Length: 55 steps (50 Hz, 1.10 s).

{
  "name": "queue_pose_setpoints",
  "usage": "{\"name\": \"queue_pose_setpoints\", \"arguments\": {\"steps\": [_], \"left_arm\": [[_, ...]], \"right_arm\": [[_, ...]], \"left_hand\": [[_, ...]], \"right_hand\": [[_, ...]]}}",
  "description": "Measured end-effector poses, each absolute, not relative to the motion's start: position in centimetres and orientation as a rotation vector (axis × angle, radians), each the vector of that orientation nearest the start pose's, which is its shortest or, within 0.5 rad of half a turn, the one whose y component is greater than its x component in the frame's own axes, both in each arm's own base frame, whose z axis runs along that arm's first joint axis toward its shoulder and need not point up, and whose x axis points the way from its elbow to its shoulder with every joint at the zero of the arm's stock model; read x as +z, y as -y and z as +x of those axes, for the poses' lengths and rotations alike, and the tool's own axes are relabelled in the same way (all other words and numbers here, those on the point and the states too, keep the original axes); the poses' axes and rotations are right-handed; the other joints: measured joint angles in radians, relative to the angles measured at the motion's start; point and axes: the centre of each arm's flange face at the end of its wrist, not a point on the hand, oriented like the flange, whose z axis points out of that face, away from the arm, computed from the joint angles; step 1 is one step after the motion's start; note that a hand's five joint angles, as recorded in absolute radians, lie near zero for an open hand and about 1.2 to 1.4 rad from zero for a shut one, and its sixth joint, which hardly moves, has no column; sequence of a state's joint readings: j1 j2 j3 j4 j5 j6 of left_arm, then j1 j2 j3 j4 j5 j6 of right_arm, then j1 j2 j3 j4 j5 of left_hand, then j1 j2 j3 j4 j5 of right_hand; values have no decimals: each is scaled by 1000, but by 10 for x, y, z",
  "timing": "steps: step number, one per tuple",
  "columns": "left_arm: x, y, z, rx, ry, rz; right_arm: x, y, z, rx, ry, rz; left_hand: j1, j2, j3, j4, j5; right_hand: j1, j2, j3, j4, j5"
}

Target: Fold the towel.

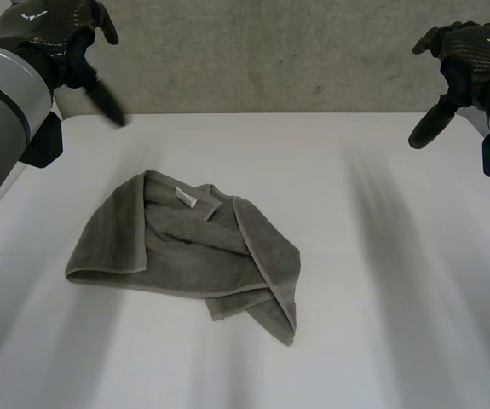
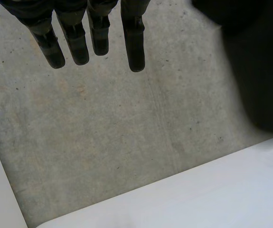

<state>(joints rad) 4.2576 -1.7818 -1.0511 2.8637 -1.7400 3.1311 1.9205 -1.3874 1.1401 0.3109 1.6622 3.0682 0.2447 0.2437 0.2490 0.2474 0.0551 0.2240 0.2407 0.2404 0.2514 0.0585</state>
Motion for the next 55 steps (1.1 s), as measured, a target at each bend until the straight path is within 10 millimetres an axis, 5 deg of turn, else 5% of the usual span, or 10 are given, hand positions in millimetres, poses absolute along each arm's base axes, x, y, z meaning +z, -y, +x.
{"name": "queue_pose_setpoints", "arguments": {"steps": [33,38,44,49,55], "left_arm": [[363,264,-260,-2318,-2367,399],[341,264,-265,-2222,-2404,554],[275,267,-273,-1969,-2474,845],[223,276,-269,-1809,-2477,966],[190,289,-265,-1771,-2455,1010]], "right_arm": [[347,270,240,-2006,-2143,-492],[329,255,250,-1920,-2153,-737],[289,216,273,-1717,-2113,-1083],[252,186,289,-1584,-2068,-1234],[220,164,302,-1519,-2014,-1347]], "left_hand": [[0,0,0,0,-1],[0,0,0,0,-1],[0,0,0,0,-1],[0,0,0,0,-1],[0,0,0,0,-1]], "right_hand": [[0,0,0,0,0],[0,0,0,0,0],[0,0,0,0,0],[0,0,-1,0,0],[6,1,0,0,2]]}}
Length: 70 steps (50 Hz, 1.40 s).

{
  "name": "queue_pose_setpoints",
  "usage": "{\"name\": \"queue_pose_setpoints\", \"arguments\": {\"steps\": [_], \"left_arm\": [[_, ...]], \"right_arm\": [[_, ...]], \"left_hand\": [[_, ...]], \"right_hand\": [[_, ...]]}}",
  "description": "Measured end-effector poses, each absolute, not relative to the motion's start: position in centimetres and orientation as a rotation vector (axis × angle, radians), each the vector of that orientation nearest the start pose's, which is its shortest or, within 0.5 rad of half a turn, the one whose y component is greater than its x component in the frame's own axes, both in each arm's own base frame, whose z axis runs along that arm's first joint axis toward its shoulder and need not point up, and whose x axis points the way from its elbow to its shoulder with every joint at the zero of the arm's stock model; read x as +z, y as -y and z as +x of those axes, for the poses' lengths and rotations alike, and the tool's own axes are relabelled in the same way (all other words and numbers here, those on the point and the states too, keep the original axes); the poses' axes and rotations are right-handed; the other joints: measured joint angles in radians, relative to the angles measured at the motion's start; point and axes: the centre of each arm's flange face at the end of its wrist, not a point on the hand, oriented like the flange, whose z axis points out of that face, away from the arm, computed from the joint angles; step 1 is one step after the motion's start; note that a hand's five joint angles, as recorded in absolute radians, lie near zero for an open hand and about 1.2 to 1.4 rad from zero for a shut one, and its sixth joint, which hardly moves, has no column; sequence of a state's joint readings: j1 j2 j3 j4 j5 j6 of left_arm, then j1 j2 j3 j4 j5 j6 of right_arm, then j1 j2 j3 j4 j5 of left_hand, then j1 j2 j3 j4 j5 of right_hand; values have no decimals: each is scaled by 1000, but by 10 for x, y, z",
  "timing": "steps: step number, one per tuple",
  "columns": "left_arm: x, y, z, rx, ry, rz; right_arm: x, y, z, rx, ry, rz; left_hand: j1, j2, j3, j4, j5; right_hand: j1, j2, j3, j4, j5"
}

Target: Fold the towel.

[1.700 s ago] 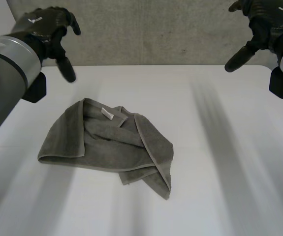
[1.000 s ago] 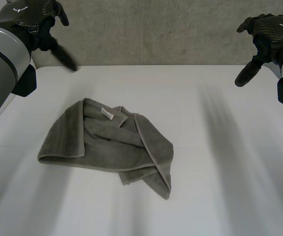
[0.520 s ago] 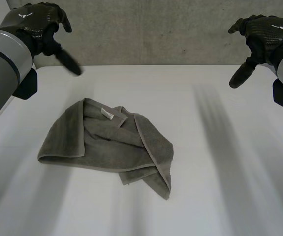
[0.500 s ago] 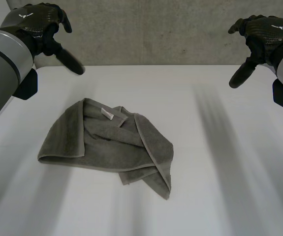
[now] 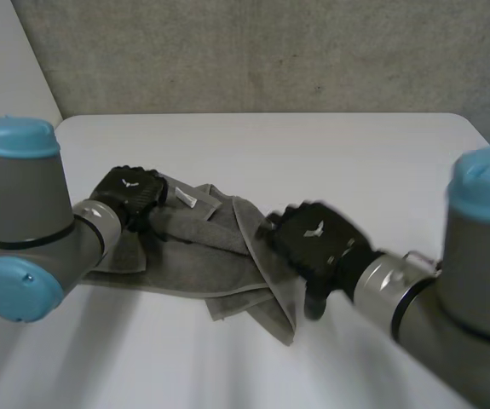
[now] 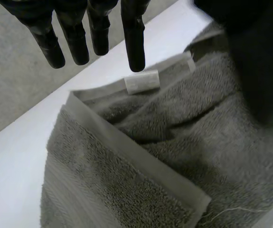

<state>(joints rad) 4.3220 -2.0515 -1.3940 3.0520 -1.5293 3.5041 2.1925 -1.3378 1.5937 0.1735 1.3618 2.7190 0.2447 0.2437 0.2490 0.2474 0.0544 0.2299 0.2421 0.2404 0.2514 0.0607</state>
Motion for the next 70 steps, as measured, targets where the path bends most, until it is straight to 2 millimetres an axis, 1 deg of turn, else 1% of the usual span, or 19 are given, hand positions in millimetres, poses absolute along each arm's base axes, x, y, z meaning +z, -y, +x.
{"name": "queue_pose_setpoints", "arguments": {"steps": [2,5,7,14,19,24,30,38,42,50,56,61,63,67,70], "left_arm": [[180,294,-265,-1775,-2457,1030],[171,298,-267,-1776,-2466,1054],[164,301,-269,-1774,-2476,1070],[145,310,-274,-1780,-2475,1091],[133,316,-276,-1776,-2464,1095],[127,320,-277,-1769,-2459,1093],[124,326,-276,-1758,-2446,1066],[124,335,-268,-1738,-2417,994],[123,339,-263,-1722,-2402,980],[117,348,-252,-1675,-2368,980],[116,356,-244,-1655,-2346,950],[119,361,-238,-1653,-2335,919],[120,363,-235,-1655,-2332,905],[124,366,-231,-1659,-2326,882],[129,368,-227,-1666,-2319,864]], "right_arm": [[205,155,306,-1500,-1989,-1404],[190,147,310,-1486,-1963,-1461],[178,143,312,-1477,-1947,-1501],[150,140,316,-1457,-1943,-1555],[139,143,317,-1449,-1958,-1558],[135,148,317,-1473,-1958,-1546],[129,156,318,-1511,-1957,-1529],[121,166,319,-1551,-1960,-1529],[118,170,318,-1572,-1959,-1539],[116,179,315,-1620,-2000,-1533],[117,184,312,-1647,-2032,-1517],[115,188,311,-1647,-2050,-1511],[113,190,310,-1643,-2061,-1507],[111,195,308,-1641,-2079,-1497],[110,200,305,-1645,-2095,-1483]], "left_hand": [[0,0,0,0,0],[0,0,0,0,0],[0,0,0,0,0],[0,0,0,0,0],[0,0,0,0,0],[0,0,0,0,0],[0,0,0,0,0],[0,0,0,0,0],[0,0,0,0,0],[0,0,0,0,0],[0,0,0,0,1],[0,0,0,0,0],[0,0,0,0,0],[0,0,0,0,1],[0,0,0,0,0]], "right_hand": [[14,1,5,4,6],[47,24,31,17,44],[89,75,79,66,95],[245,238,243,231,254],[326,309,313,301,322],[340,321,328,319,339],[343,321,329,320,344],[351,321,336,328,348],[377,366,364,355,368],[573,546,560,552,558],[715,692,698,687,701],[838,807,812,806,820],[941,919,910,911,927],[1053,1058,1049,1049,1071],[1072,1078,1096,1087,1105]]}}
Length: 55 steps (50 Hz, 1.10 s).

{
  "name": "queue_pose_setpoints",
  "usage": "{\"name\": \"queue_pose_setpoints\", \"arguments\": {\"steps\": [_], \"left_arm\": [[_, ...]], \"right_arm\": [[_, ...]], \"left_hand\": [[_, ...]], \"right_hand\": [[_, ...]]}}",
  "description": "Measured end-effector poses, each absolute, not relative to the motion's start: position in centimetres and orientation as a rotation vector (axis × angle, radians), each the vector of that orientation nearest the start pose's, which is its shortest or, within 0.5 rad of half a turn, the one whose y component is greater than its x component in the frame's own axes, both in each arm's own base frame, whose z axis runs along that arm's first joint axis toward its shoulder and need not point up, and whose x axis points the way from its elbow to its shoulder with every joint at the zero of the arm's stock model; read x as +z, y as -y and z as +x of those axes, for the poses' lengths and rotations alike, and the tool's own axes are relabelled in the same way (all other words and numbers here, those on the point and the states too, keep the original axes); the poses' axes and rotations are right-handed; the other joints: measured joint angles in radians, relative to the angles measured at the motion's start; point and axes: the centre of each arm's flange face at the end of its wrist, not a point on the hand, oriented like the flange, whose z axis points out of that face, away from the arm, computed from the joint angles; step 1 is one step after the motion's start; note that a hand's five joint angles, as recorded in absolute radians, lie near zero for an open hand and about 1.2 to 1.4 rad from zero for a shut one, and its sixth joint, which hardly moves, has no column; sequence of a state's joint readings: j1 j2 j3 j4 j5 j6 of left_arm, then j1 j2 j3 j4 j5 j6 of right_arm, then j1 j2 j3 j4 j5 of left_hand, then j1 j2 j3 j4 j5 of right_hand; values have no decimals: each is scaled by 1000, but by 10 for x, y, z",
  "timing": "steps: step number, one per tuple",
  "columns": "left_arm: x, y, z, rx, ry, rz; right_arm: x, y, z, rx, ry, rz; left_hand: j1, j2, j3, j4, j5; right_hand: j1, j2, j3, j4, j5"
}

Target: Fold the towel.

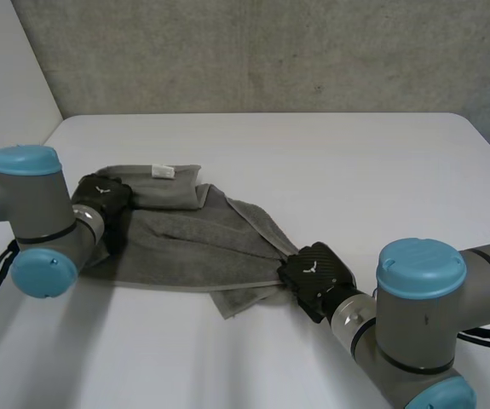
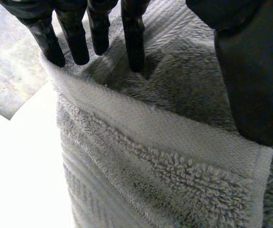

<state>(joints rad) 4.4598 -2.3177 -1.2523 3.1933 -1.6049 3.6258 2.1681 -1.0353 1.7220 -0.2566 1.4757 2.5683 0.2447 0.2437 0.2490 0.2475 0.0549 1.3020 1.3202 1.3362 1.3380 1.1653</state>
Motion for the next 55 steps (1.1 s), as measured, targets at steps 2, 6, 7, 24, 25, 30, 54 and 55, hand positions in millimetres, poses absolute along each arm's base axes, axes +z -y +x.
{"name": "queue_pose_setpoints", "arguments": {"steps": [2,6,7,24,25,30,54,55], "left_arm": [[132,370,-225,-1673,-2313,853],[142,372,-221,-1692,-2297,830],[145,372,-219,-1699,-2292,823],[156,388,-186,-1688,-2278,712],[156,388,-184,-1686,-2281,709],[161,382,-183,-1690,-2287,710],[170,324,-179,-1753,-2328,979],[168,325,-176,-1742,-2315,987]], "right_arm": [[111,204,303,-1649,-2107,-1472],[112,212,298,-1661,-2134,-1445],[112,216,296,-1666,-2144,-1436],[136,278,253,-1830,-2296,-1231],[137,282,250,-1841,-2306,-1217],[141,290,240,-1863,-2334,-1179],[139,286,243,-1846,-2326,-1189],[139,287,243,-1848,-2326,-1188]], "left_hand": [[0,0,0,0,0],[0,0,0,0,0],[0,0,0,0,0],[0,0,0,0,0],[0,0,0,0,0],[0,0,0,0,0],[0,0,0,0,1],[0,0,0,0,1]], "right_hand": [[0,0,2,1,0],[6,0,4,3,0],[7,0,5,4,0],[19,0,7,5,-1],[19,0,8,5,-1],[24,0,9,5,-1],[25,0,10,6,-1],[25,0,10,7,-1]]}}
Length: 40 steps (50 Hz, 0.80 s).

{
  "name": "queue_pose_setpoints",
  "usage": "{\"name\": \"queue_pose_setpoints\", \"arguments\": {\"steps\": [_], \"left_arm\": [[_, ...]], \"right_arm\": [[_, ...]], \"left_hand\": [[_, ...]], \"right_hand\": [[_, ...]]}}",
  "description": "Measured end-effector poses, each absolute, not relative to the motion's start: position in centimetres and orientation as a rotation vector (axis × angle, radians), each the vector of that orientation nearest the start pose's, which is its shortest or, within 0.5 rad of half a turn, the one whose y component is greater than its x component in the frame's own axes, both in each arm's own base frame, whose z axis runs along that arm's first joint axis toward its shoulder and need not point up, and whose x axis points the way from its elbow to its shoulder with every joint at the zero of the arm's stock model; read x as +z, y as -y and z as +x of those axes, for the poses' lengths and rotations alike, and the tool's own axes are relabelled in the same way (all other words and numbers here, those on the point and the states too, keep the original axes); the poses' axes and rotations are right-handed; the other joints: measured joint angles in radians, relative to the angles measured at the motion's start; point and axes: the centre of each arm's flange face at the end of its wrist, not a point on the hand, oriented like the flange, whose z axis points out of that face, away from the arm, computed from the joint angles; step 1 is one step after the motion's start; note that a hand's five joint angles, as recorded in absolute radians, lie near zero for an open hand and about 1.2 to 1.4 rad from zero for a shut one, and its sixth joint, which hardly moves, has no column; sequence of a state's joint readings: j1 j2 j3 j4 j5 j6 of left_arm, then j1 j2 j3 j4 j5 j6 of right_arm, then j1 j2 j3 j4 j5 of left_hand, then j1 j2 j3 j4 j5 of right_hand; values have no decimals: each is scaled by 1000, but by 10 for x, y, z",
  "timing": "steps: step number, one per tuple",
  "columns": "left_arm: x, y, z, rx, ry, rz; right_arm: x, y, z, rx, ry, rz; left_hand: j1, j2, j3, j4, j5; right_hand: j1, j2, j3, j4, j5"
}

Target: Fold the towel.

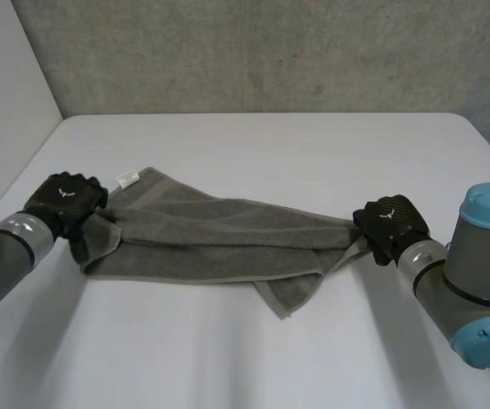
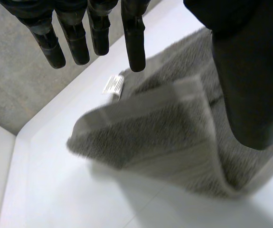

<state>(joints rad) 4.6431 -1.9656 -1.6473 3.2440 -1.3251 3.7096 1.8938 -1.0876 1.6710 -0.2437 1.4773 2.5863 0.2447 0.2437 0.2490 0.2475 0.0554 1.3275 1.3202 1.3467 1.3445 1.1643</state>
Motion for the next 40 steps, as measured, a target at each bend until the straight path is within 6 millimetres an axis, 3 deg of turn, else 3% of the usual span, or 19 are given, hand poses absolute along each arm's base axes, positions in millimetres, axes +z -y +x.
{"name": "queue_pose_setpoints", "arguments": {"steps": [15,34,38,40], "left_arm": [[144,342,-168,-1730,-2123,1074],[128,347,-190,-1846,-2093,1234],[122,350,-192,-1831,-2102,1251],[119,351,-192,-1820,-2102,1255]], "right_arm": [[137,287,241,-1838,-2338,-1186],[134,284,242,-1819,-2339,-1197],[133,284,242,-1817,-2340,-1198],[133,284,242,-1816,-2340,-1198]], "left_hand": [[0,0,0,0,0],[7,8,5,5,14],[154,154,146,148,175],[365,372,363,366,373]], "right_hand": [[0,0,0,2,0],[0,0,3,2,0],[0,0,3,2,0],[0,0,3,2,0]]}}
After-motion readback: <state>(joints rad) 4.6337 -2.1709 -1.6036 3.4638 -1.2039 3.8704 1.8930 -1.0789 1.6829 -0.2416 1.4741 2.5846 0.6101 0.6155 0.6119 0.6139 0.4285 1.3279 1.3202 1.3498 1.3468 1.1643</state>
